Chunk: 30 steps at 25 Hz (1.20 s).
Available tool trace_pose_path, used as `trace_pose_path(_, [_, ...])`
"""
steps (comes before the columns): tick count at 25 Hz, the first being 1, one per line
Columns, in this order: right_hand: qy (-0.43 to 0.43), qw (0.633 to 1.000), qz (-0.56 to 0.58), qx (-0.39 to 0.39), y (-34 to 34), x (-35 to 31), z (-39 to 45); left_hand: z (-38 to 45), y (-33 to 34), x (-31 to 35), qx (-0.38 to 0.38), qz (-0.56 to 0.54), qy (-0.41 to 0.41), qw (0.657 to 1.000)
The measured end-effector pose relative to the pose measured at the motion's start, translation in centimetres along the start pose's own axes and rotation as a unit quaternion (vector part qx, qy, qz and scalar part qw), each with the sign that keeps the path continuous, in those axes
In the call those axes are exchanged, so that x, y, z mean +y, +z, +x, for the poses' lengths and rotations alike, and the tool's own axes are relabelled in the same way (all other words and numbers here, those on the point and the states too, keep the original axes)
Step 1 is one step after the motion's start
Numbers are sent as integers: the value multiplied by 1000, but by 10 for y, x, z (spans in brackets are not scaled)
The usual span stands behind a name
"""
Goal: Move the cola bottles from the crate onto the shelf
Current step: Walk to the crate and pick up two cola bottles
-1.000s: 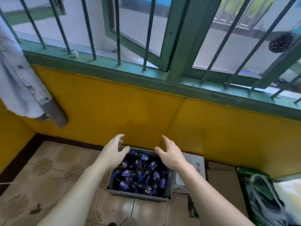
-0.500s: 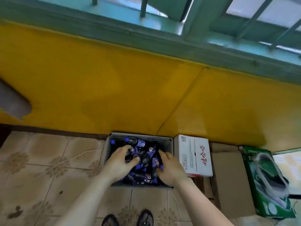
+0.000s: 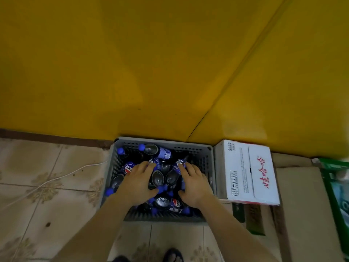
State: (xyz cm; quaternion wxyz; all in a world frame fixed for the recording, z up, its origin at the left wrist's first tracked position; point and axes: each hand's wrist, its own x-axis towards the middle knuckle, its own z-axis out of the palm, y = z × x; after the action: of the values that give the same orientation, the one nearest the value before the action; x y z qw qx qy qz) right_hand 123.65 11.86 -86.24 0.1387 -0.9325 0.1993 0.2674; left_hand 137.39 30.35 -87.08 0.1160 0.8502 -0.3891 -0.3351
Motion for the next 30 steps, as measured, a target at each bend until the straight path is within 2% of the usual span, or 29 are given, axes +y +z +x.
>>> trace_pose_path(7, [-46,997,-57,-1,91,40,85,87,88,-52,-25,98,25,995])
trace_pose_path(13, [-110,986,-123,24,144,55,131,130,136,-76,-22,223,74,972])
trace_pose_path(22, [-154,967,-165,119,179,61,169,165,148,-104,2,225,197,954])
trace_pose_path(26, [-158,974,-101,126,177,68,165,160,145,-106,-15,205,195,959])
trace_pose_path(30, [-128,960,119,218,153,67,154,156,133,-110,36,45,171,984])
